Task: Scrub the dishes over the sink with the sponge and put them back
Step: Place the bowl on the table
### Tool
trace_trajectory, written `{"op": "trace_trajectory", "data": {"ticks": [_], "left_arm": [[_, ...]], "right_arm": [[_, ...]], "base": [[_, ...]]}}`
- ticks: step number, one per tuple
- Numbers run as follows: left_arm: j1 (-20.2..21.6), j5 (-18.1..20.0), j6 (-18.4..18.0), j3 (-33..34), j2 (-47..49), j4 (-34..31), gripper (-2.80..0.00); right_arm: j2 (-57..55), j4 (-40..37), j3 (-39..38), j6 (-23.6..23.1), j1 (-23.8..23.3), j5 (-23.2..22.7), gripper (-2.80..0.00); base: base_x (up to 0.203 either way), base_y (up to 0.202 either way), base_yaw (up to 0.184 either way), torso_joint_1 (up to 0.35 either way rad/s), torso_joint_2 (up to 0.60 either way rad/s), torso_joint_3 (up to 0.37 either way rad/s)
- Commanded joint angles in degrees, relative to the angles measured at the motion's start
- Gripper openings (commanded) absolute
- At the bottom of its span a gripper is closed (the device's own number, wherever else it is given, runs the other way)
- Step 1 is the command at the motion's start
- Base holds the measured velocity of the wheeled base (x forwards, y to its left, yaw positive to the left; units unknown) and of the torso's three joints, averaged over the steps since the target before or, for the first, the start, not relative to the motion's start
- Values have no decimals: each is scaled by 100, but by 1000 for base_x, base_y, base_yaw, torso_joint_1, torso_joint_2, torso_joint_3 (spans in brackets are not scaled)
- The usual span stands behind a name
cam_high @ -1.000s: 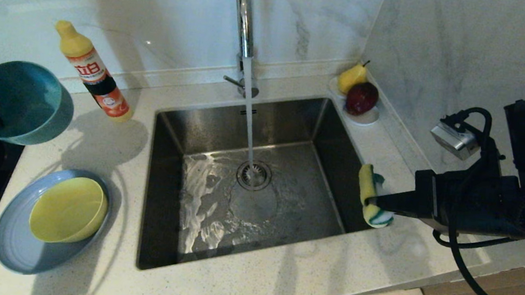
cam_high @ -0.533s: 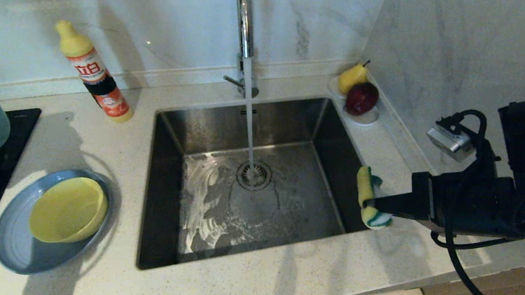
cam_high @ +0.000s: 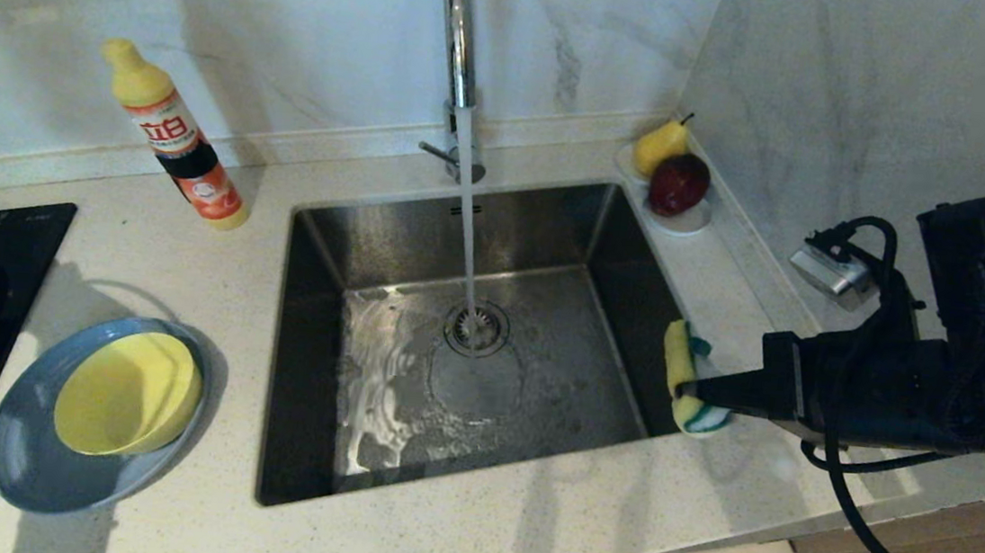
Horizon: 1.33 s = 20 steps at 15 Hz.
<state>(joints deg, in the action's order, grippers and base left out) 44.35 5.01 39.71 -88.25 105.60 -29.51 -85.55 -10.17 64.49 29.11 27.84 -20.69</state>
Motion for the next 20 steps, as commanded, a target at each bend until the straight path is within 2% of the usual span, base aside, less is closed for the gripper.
{"op": "trace_trajectory", "data": {"ticks": [1,5,10,16,18,20], "left_arm": [[122,43,107,-68,236,23,-280],[247,35,239,-228,599,60,-280],[267,59,246,-463,1206,483,-280],[267,180,257,-851,1394,468,-280],[267,466,269,-1076,1505,438,-280],[267,508,274,-1243,1637,437,-280]], "right_arm": [[21,-12,-2,7,2,-14,-280],[30,-12,-42,7,2,-14,-280],[-40,-3,-79,15,2,-14,-280],[-23,-3,-116,15,2,-14,-280],[-40,4,-156,15,2,-14,-280],[-58,24,-165,15,2,-14,-280]], "base": [[0,0,0,0,0,0],[0,0,0,0,0,0],[0,0,0,0,0,0],[0,0,0,0,0,0],[0,0,0,0,0,0],[0,0,0,0,0,0]]}}
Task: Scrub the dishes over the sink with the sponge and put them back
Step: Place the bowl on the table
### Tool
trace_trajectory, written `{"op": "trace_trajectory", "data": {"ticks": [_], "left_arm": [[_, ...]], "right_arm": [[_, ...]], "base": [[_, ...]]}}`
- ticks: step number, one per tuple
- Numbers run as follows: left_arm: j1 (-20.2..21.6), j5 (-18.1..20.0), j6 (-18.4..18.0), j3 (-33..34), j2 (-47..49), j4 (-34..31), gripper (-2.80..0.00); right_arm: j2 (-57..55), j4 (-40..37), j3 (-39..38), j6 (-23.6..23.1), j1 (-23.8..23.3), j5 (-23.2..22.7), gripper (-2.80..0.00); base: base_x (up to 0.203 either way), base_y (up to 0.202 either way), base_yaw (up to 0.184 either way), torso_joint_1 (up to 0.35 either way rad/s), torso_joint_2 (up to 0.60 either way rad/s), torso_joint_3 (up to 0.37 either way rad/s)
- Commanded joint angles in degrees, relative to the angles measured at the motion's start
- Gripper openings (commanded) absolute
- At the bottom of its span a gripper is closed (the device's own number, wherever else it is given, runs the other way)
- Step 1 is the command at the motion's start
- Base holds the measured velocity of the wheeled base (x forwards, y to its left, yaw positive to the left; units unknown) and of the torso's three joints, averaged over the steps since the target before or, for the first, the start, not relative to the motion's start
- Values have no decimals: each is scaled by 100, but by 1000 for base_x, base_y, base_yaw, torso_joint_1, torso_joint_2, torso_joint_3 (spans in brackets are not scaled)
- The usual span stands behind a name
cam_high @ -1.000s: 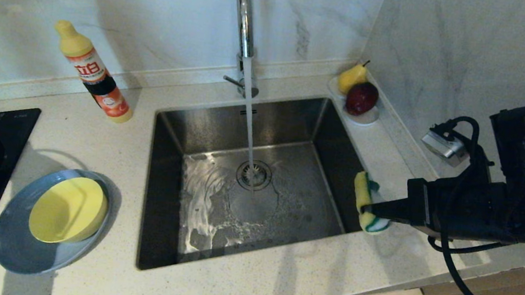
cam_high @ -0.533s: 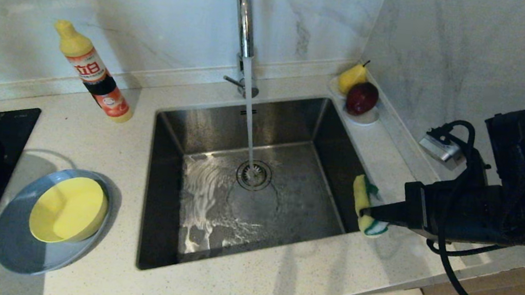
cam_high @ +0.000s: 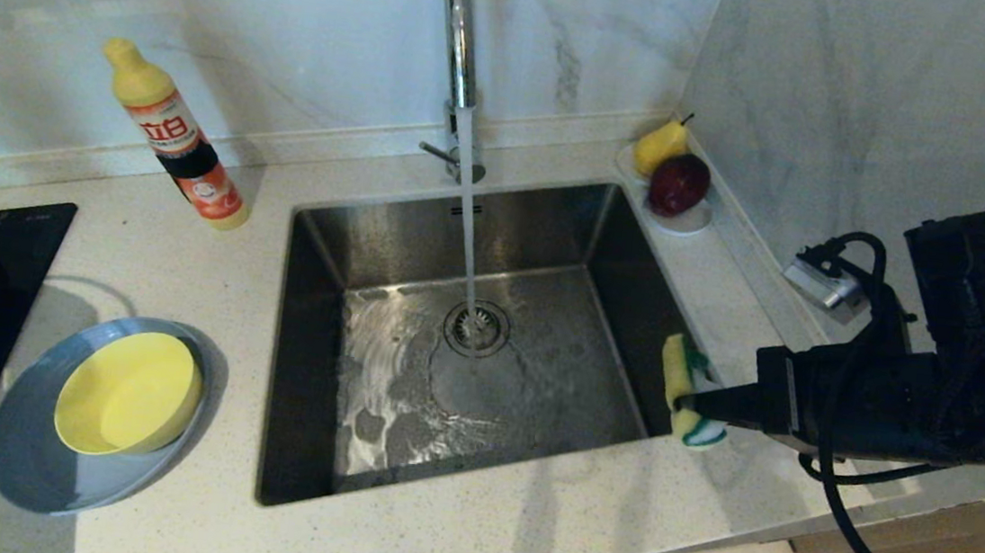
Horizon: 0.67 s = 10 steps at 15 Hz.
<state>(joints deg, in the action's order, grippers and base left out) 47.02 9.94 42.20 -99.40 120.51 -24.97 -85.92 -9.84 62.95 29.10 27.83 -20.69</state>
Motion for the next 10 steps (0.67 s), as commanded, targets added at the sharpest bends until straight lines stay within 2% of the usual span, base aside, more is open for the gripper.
{"op": "trace_trajectory", "data": {"ticks": [1,3,6,10], "left_arm": [[0,25,33,-193,192,-17,-280],[-8,182,25,-236,245,-17,-280],[-11,782,22,-237,277,11,-280],[-44,826,248,-612,553,-34,-280]], "right_arm": [[-13,-9,-11,17,3,-14,-280],[-30,-9,-14,17,3,-14,-280],[-72,-9,-37,17,3,-14,-280],[-74,-9,-55,17,3,-23,-280]], "base": [[0,0,0,0,0,0],[0,0,0,0,0,0],[0,0,0,0,0,0],[0,0,0,0,0,0]]}}
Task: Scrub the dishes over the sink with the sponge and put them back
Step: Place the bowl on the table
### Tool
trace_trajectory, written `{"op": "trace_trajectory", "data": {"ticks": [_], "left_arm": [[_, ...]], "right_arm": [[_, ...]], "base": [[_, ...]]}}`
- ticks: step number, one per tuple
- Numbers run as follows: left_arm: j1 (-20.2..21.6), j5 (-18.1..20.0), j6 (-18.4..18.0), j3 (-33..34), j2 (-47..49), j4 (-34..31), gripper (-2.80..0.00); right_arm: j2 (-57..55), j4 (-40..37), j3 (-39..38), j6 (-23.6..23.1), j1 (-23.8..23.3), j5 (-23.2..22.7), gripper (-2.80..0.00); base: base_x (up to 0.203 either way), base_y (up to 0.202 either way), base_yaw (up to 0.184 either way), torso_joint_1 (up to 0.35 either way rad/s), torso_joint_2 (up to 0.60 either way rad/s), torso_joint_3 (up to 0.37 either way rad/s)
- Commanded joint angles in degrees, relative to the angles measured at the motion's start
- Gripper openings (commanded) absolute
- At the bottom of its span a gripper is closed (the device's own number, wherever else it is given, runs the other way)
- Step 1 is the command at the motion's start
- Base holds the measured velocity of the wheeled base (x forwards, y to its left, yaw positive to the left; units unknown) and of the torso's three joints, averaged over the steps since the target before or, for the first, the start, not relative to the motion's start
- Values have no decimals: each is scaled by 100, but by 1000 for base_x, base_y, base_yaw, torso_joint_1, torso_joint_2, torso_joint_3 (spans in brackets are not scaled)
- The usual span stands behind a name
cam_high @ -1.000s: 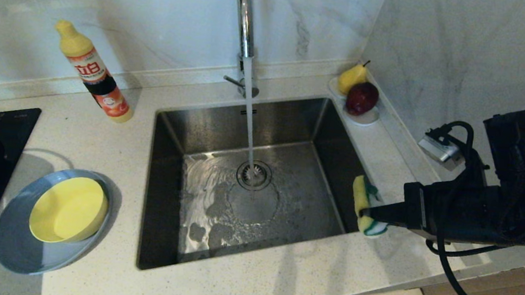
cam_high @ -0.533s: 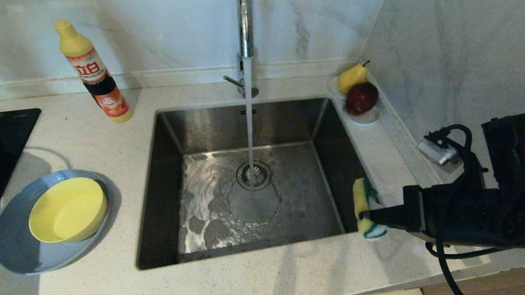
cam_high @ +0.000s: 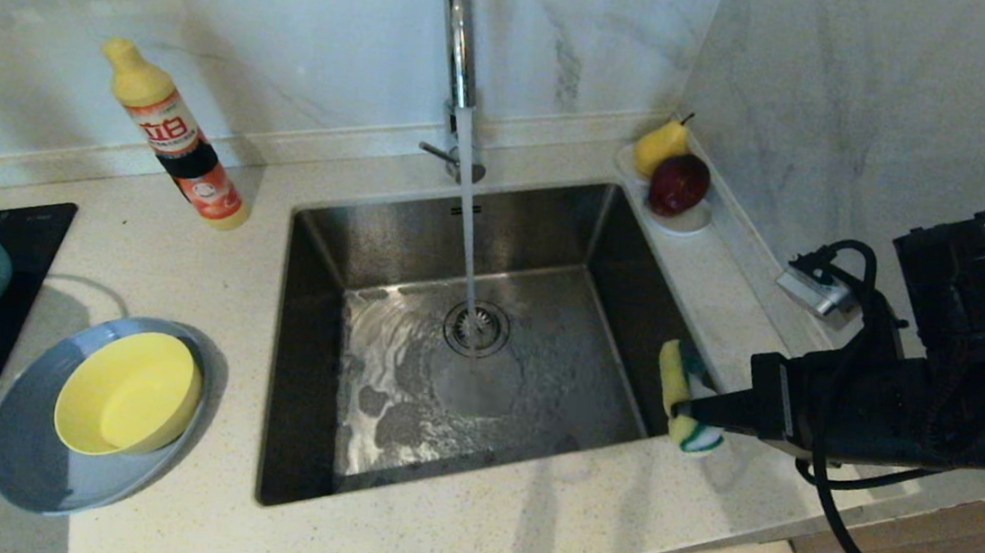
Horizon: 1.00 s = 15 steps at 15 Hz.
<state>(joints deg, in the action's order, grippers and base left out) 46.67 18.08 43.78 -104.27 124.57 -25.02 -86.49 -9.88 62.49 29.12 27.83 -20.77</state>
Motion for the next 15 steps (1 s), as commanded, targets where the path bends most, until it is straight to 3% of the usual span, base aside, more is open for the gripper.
{"op": "trace_trajectory", "data": {"ticks": [1,4,5,13,14,15], "left_arm": [[-8,11,100,-151,164,-35,-280],[-8,128,123,-348,162,-381,-280],[-8,226,129,-348,117,-400,0],[-15,318,169,-347,-534,-339,0],[-42,373,165,-321,-737,-378,-280],[-84,439,119,-297,-944,-474,-280]], "right_arm": [[-17,-5,-9,14,3,-15,-280],[-6,-5,-9,23,3,-145,-280],[5,-5,-27,28,3,-173,-280],[229,-5,-132,23,3,-173,-280],[247,-14,-133,23,3,-173,-280],[247,-9,-184,23,3,-168,-280]], "base": [[0,0,0,0,0,0],[0,0,0,0,0,0],[0,0,0,0,0,0],[0,0,0,0,0,0],[0,0,0,0,0,0],[0,0,0,0,0,0]]}}
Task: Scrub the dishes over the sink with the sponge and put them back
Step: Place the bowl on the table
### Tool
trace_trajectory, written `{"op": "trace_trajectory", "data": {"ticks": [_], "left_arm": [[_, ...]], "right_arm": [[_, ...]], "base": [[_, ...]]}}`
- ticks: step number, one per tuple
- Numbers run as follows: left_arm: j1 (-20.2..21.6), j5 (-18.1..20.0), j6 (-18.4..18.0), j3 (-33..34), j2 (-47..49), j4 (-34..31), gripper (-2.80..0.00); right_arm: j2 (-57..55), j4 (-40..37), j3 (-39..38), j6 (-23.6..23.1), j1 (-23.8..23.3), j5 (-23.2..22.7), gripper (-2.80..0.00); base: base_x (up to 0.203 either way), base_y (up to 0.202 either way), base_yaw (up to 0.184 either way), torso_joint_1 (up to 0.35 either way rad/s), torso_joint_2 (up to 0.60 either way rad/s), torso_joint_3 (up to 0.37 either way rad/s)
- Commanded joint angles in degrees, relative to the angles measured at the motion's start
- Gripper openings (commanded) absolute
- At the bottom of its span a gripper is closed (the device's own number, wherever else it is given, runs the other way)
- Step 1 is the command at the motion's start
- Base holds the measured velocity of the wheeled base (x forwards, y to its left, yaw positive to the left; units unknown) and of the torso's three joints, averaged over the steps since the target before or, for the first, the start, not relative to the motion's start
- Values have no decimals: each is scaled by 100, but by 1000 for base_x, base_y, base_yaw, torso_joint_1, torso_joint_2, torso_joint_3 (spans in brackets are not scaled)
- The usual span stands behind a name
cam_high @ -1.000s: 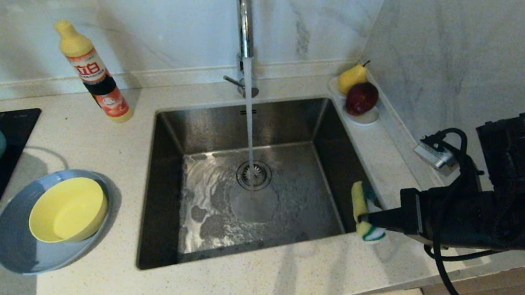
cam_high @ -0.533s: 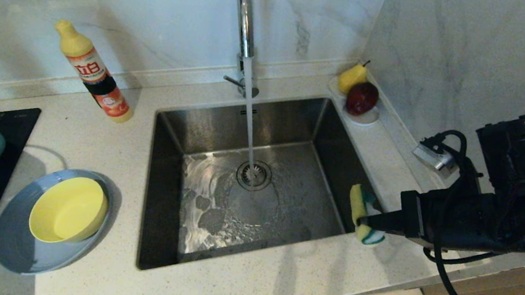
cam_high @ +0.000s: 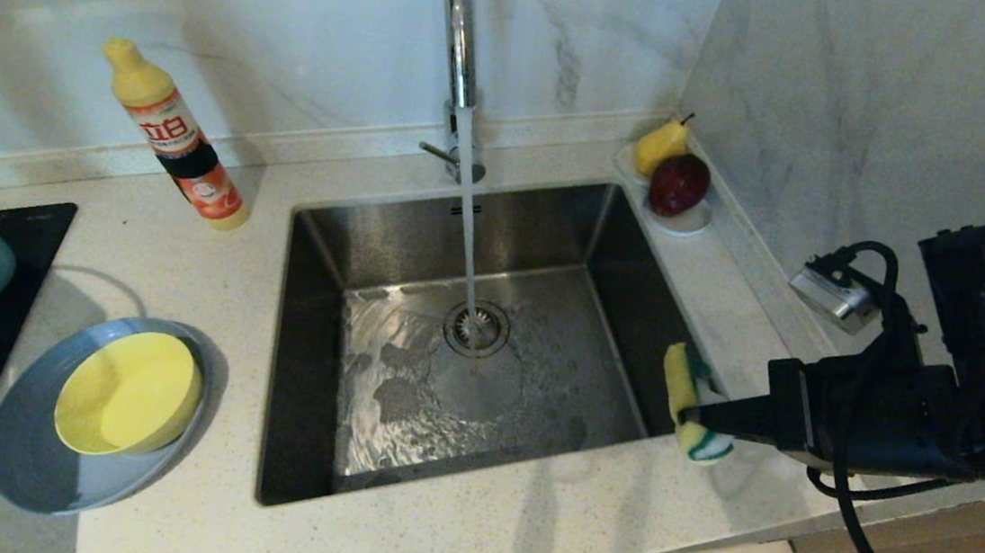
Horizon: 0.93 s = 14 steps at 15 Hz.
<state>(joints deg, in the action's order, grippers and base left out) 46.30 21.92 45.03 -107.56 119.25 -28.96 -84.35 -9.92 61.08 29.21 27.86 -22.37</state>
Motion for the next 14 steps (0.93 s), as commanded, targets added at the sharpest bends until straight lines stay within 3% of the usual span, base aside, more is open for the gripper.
{"op": "trace_trajectory", "data": {"ticks": [1,6,10,13,14], "left_arm": [[-105,116,-192,48,-624,-195,-280],[-191,163,-819,50,-1597,-400,-280],[-301,636,-2391,508,-2532,-1331,-280],[-813,713,-3049,1399,-2956,-1448,-280],[-1033,700,-3259,1768,-3065,-1452,0]], "right_arm": [[15,-1,-138,4,1,-5,-280],[120,-28,-228,23,-79,4,-280],[254,-86,-134,6,-79,39,-280],[121,-74,-96,29,-62,48,-280],[55,-64,-89,32,-37,48,-280]], "base": [[0,0,0,0,0,0],[0,0,0,0,0,0],[0,0,0,0,0,0],[0,0,0,0,0,0],[0,0,0,0,0,0]]}}
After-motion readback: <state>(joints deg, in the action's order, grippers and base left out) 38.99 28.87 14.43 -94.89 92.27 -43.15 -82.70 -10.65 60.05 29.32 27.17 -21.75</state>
